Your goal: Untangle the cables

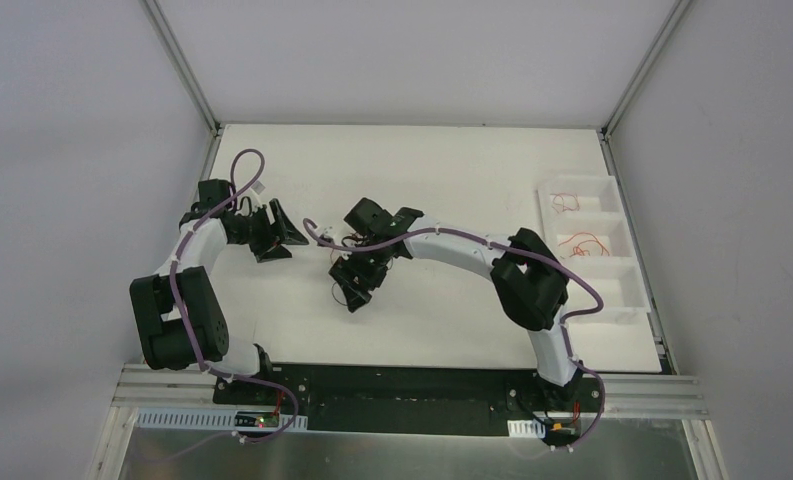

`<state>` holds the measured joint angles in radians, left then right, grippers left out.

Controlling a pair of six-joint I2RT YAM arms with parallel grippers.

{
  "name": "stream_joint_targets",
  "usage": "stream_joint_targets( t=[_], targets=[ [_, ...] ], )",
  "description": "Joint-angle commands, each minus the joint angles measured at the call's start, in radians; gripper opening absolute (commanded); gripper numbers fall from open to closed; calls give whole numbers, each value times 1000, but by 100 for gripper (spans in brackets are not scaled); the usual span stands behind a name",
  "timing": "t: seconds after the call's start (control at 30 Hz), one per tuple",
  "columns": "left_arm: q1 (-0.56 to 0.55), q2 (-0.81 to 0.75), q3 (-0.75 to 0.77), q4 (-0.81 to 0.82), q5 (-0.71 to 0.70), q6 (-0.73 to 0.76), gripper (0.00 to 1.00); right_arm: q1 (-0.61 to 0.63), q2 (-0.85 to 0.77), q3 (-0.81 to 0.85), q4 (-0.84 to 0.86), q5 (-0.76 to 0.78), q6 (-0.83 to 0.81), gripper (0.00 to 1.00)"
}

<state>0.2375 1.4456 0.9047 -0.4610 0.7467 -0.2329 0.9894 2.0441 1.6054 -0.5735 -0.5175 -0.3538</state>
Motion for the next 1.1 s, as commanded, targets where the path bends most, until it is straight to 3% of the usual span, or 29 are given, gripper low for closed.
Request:
stream_joint_targets(
  t=[0.0,0.2,0.33,0.4,0.5,0.53,0.67,0.8,1.07],
  targets=[
    [14,-45,-17,-17,-10,10,65,11,21,15,-9,33,-137,69],
    [28,-47,-13,-24,-27,25,65,46,58,-50,54,120,-223,67],
    [31,-54,-9,-23,-30,26,65,65,46,-122,115,196,-259,60],
    [31,-57,-10,-23,-30,24,65,69,27,-156,127,232,-268,49],
    [32,-71,-17,-22,-29,28,65,67,-38,-185,72,222,-260,7],
    [32,-76,-19,-21,-29,30,65,65,-75,-215,66,209,-262,0],
    [33,-77,-26,-16,-18,32,65,21,-252,-293,12,64,-251,0],
    [33,-73,-22,-6,5,31,64,-61,-366,-239,-88,-63,-198,0],
    [28,-117,-18,2,82,59,66,-313,-553,-136,-323,-142,-160,0]
  ],
)
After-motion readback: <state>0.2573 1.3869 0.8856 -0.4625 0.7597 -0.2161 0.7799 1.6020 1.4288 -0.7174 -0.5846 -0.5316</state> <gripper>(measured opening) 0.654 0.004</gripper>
